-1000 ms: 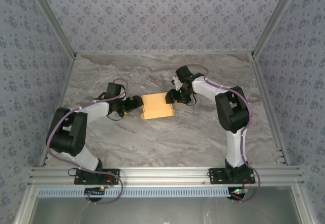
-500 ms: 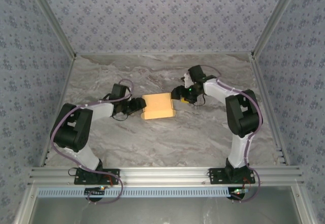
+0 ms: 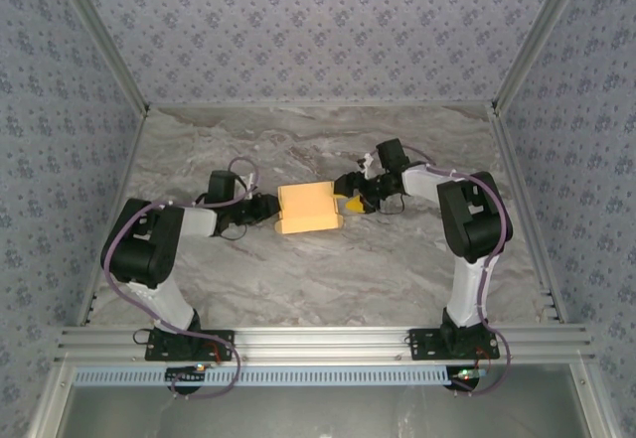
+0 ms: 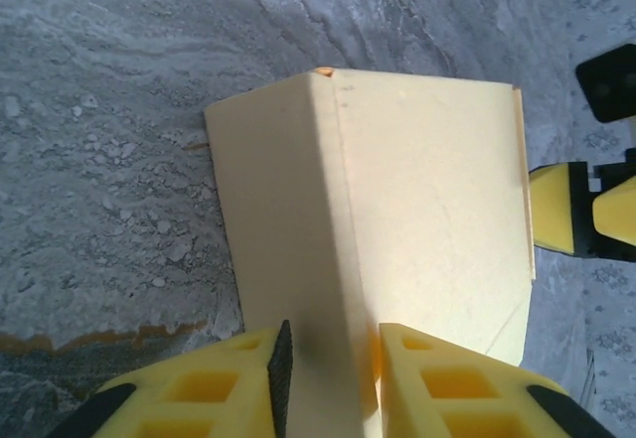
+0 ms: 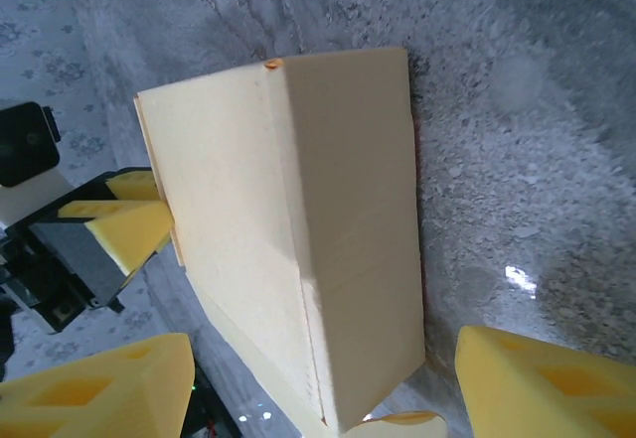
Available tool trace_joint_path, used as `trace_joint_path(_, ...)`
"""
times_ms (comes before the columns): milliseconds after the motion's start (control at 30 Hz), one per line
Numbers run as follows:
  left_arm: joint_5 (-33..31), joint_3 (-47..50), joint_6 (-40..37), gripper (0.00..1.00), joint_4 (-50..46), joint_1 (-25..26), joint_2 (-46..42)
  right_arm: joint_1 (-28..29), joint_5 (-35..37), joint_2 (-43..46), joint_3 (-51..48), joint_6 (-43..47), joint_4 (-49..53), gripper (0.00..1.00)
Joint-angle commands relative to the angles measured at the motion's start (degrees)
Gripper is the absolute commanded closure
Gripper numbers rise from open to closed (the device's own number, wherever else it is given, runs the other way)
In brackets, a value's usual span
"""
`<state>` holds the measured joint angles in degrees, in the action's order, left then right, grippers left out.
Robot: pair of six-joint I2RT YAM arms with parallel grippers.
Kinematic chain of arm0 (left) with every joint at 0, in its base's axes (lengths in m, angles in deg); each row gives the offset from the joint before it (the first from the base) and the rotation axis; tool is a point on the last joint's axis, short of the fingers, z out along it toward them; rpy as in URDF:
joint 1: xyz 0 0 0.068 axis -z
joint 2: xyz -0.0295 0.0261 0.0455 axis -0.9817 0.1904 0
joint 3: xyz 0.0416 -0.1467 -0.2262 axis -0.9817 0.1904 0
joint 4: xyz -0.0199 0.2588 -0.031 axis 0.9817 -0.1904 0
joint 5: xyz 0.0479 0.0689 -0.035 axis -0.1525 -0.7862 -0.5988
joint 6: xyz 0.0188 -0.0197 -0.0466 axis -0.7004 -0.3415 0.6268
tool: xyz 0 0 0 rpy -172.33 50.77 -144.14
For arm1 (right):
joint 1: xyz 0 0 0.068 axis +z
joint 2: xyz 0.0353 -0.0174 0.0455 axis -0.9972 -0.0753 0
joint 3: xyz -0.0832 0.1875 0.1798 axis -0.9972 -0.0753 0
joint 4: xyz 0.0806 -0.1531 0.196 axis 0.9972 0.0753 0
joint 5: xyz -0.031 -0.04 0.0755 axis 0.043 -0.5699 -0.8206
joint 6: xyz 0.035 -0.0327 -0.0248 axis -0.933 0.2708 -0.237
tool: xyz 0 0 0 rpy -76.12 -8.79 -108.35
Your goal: Fold the paper box
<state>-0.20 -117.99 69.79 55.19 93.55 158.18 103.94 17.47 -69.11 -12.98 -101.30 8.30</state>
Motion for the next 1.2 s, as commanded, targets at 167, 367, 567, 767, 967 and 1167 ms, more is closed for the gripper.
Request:
trace_joint_path(167, -0.06, 4.21, -1.38, 0.84, 1.61, -1.84, 2.16, 0.02, -5.97, -3.05, 0.0, -2.91, -5.05, 0.26)
trace_joint_path(367, 2.09, 5.41, 0.52, 0.91, 6.15, -3.51, 3.19, -0.02, -5.56, -3.62, -0.84, -2.72, -5.31, 0.23)
trace_joint_path(567, 2.88, 5.14, 1.72, 0.91, 6.47, -3.71, 3.79, 1.68, -5.31, -2.74, -3.61, -8.88, -11.91, 0.22)
trace_joint_path(767, 2.91, 4.93, 2.86, 0.9, 6.2, -3.71, 4.32, 4.52, -2.33, -2.41, -8.68, -24.89, -29.19, 0.25)
trace_joint_path(967, 2.93, 4.12, 3.48, 0.88, 5.1, -3.37, 3.56, 6.55, 0.93, -0.8, -10.61, -34.07, -36.45, 0.43)
trace_joint_path(1167, 3.1, 3.21, 4.64, 0.77, 4.37, -2.49, -1.6, 7.65, 3.21, 2.28, -10.33, -39.06, -34.15, 0.59)
